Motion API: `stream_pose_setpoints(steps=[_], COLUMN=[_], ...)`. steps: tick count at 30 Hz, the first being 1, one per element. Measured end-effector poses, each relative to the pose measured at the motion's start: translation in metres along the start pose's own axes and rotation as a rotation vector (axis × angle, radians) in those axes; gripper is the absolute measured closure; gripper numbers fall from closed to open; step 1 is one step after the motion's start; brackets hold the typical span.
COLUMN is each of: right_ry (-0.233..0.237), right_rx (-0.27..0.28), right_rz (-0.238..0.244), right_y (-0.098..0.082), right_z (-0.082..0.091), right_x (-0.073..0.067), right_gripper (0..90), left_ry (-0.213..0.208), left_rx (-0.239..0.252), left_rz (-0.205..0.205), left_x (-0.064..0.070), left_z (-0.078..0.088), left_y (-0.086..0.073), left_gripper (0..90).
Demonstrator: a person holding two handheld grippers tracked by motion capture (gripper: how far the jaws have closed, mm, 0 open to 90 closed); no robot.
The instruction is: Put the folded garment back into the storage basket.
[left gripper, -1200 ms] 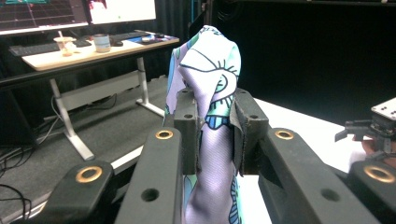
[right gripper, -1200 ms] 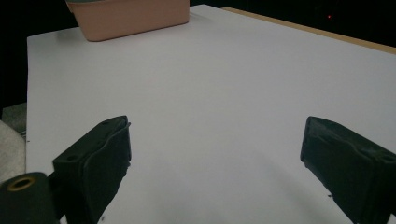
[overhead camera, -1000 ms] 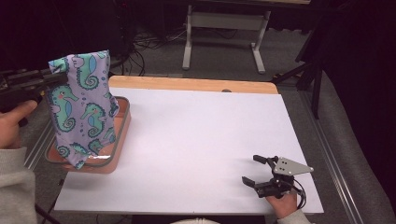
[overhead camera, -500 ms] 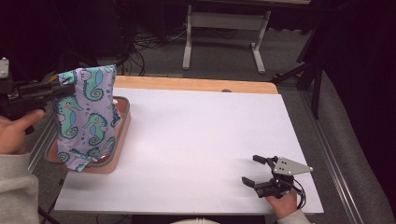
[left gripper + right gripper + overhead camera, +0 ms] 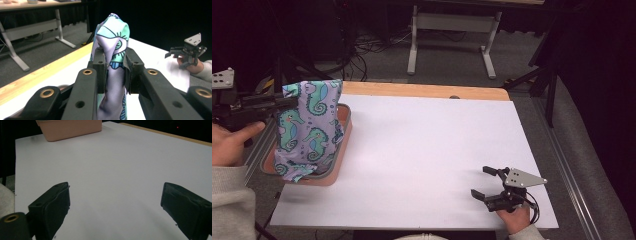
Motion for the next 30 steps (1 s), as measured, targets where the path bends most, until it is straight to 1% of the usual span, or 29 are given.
stream_pose_setpoints(steps=[1,2,6,8,11,12,13,14,16,17,18,19,21,22,23,24,25,28,29,30], right_ry=[0.002,0.002,0.003,0.003,0.003,0.003,0.003,0.003,0.002,0.002,0.002,0.003,0.003,0.002,0.002,0.002,0.003,0.003,0.004,0.004], right_rx=[0.000,0.000,0.005,0.005,0.005,0.005,0.004,0.005,0.004,0.003,0.003,0.004,0.005,0.004,0.004,0.004,0.004,0.005,0.005,0.005], right_rz=[-0.001,-0.001,-0.007,-0.009,-0.010,-0.010,-0.009,-0.009,-0.009,-0.009,-0.009,-0.009,-0.009,-0.009,-0.010,-0.010,-0.009,-0.008,-0.008,-0.008], right_y=[0.000,0.000,0.000,0.000,0.000,0.000,0.000,0.000,0.000,0.000,0.000,0.000,0.000,0.000,0.000,0.000,0.000,0.000,0.000,0.000], right_z=[0.000,0.000,0.000,0.000,0.000,0.000,0.000,0.000,0.000,0.000,0.000,0.000,0.000,0.000,0.000,0.000,0.000,0.000,0.000,0.000], right_x=[0.000,0.000,0.000,0.001,0.001,0.001,0.001,0.001,0.001,0.001,0.001,0.001,0.001,0.001,0.001,0.001,0.001,0.001,0.001,0.001], right_gripper=[9.0,9.0,9.0,9.0,9.0,9.0,9.0,9.0,9.0,9.0,9.0,9.0,9.0,9.0,9.0,9.0,9.0,9.0,9.0,9.0], left_ry=[-0.001,-0.001,-0.013,-0.018,-0.023,-0.020,-0.020,-0.022,-0.021,-0.023,-0.023,-0.023,-0.021,-0.026,-0.022,-0.019,-0.025,-0.024,-0.023,-0.028], left_rx=[-0.019,-0.019,-0.026,-0.031,-0.034,-0.042,-0.048,-0.046,-0.054,-0.055,-0.058,-0.058,-0.063,-0.060,-0.069,-0.072,-0.071,-0.080,-0.086,-0.081], left_rz=[-0.003,-0.003,0.021,0.014,0.029,0.026,0.029,0.042,0.039,0.051,0.039,0.047,0.044,0.064,0.050,0.049,0.073,0.065,0.070,0.088], left_x=[-0.002,-0.002,-0.003,-0.005,-0.007,-0.008,-0.008,-0.008,-0.009,-0.009,-0.011,-0.012,-0.013,-0.012,-0.013,-0.014,-0.014,-0.016,-0.017,-0.017], left_z=[-0.002,-0.002,-0.005,-0.005,-0.006,-0.006,-0.006,-0.007,-0.007,-0.008,-0.008,-0.009,-0.009,-0.010,-0.010,-0.011,-0.013,-0.015,-0.016,-0.017], left_y=[-0.002,-0.002,-0.006,-0.007,-0.011,-0.012,-0.013,-0.015,-0.017,-0.018,-0.019,-0.021,-0.021,-0.023,-0.023,-0.024,-0.028,-0.031,-0.032,-0.034], left_gripper=[74.7,74.7,74.6,74.6,74.6,74.6,74.6,74.6,74.6,74.6,74.6,74.5,74.5,74.5,74.6,74.6,74.5,74.5,74.5,74.5])
Point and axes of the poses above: each handheld gripper's, and its own axes: z roughly backward along the jaws, y roughly out of its top, x roughly to its right, the point moved 1 cm from there along -z, roughly forward along the jaws, and after that the axes turned 9 degrees about -y, right-handed, at the moved point
